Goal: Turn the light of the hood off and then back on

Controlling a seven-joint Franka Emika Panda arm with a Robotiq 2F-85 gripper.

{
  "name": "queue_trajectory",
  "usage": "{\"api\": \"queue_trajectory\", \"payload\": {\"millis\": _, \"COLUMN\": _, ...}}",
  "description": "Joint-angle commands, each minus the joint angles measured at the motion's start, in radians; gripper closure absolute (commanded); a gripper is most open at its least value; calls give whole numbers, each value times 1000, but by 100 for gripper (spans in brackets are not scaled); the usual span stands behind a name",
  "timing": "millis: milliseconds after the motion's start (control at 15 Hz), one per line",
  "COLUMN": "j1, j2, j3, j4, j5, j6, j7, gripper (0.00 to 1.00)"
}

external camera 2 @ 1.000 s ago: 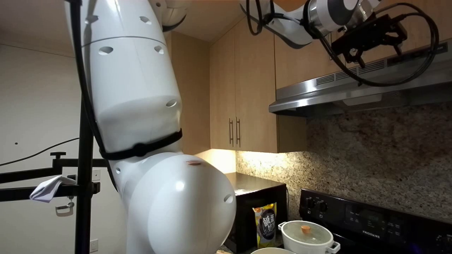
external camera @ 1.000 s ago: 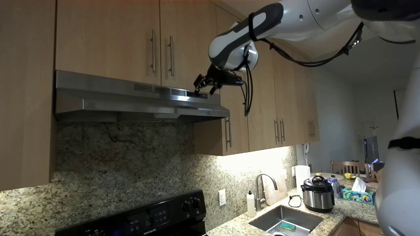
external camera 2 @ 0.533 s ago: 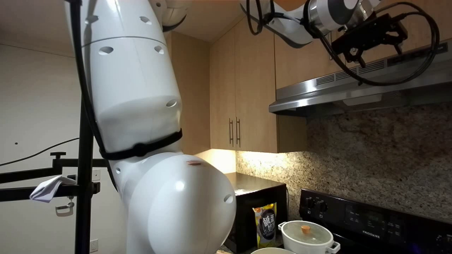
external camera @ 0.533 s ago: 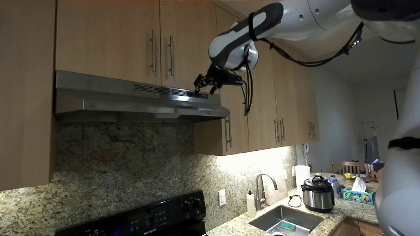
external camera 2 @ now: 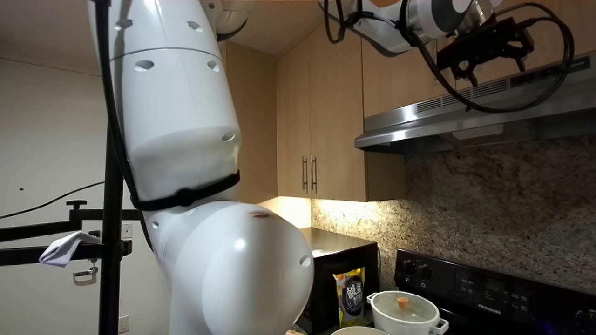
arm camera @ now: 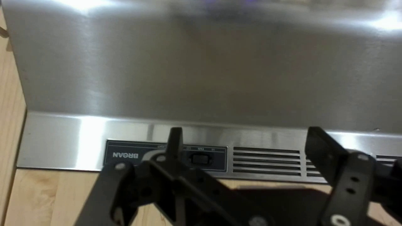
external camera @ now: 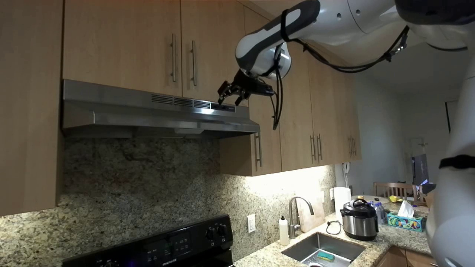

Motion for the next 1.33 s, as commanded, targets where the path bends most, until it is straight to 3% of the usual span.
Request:
{"api": "queue_trajectory", "payload": {"millis": 0, "j1": 27, "j2": 31, "j3": -22, "j4": 61, "j5": 68, "j6": -38, "j7": -76, "gripper": 0}}
{"api": "queue_trajectory", "payload": {"millis": 733, "j1": 8, "j2": 127, "j3": -23, "j4": 166, "j5": 92, "j6": -29, "j7": -107, "gripper": 0}}
{"api": "queue_trajectory", "payload": {"millis": 1267, "j1": 33, "j2": 177, "j3": -59, "j4": 252, "j5": 350, "j6": -46, "j7": -332, "gripper": 0}}
